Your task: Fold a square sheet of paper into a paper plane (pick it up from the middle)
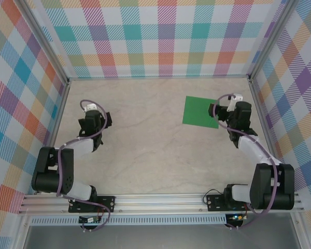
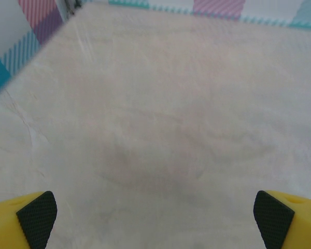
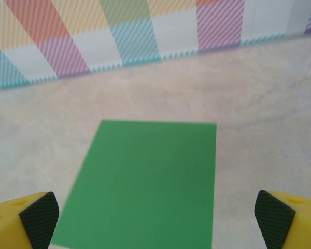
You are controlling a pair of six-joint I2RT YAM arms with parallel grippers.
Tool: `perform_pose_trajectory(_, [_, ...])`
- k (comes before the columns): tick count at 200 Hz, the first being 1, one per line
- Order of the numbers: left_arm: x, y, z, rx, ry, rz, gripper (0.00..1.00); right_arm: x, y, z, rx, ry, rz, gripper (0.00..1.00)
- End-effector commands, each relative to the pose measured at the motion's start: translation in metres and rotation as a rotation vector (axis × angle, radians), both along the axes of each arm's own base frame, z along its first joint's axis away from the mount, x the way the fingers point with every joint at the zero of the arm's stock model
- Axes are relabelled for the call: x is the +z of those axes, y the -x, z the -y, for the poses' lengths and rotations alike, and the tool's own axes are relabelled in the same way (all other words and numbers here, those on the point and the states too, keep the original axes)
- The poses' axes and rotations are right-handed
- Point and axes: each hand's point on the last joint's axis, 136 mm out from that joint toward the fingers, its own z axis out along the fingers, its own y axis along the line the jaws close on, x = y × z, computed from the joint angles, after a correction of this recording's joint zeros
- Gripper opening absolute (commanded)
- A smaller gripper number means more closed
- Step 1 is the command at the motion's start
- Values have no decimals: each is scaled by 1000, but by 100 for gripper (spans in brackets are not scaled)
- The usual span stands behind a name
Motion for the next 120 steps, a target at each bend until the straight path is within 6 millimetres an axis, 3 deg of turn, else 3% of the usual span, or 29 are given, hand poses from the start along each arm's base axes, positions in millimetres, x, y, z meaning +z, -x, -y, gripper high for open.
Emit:
perform_pose_trajectory(1, [12, 14, -10, 91, 30, -77, 100, -19, 18, -2, -97, -186, -249, 100])
perform_pose_trajectory(48, [42, 16, 8, 103, 229, -122, 100, -37, -3, -39, -36, -410, -514, 100])
perform_pose_trajectory(80, [47, 13, 35, -24, 294, -197, 100, -59, -26, -64, -13, -448, -610, 100])
perform_pose_trajectory(120, [50, 18, 43, -32, 379, -183, 100, -97, -53, -99, -6, -418, -734, 100])
